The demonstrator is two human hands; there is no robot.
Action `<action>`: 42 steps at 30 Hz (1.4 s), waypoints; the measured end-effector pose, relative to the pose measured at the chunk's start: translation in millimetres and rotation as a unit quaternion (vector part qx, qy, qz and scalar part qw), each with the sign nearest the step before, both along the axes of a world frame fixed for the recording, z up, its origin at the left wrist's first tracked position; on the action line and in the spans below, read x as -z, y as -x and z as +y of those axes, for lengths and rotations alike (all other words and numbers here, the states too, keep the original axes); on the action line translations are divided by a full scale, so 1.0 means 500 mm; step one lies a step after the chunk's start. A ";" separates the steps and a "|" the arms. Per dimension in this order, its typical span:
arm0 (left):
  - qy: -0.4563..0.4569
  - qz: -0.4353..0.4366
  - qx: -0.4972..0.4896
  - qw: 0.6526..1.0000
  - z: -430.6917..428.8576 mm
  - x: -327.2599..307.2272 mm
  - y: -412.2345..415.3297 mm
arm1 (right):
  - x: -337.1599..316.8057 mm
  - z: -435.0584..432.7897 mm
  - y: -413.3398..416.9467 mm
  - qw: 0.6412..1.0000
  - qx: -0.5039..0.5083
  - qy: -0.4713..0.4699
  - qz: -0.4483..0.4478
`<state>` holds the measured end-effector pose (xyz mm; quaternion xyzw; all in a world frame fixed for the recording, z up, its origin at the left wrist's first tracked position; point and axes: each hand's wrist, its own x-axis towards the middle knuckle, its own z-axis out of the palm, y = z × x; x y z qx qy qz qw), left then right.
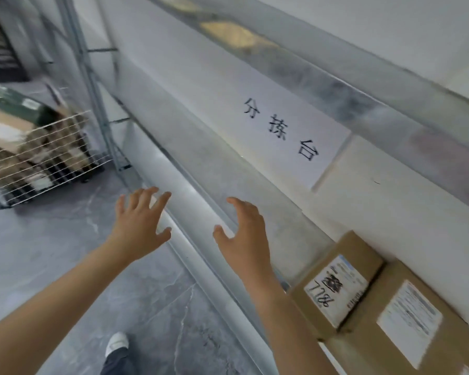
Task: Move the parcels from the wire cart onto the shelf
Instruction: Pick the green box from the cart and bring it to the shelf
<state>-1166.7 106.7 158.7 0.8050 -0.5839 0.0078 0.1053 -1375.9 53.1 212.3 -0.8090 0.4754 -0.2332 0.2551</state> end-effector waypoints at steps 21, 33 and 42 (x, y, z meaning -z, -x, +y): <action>-0.016 0.033 -0.164 0.986 0.235 -0.028 -0.587 | 0.029 0.052 -0.660 0.972 -0.196 -0.011 0.128; -0.021 0.104 -0.268 0.958 0.300 0.006 -0.815 | 0.042 0.060 -0.974 0.953 -0.261 -0.002 0.152; -0.035 0.134 -0.311 0.940 0.203 0.035 -1.015 | 0.084 -0.077 -1.220 0.940 -0.297 -0.031 0.167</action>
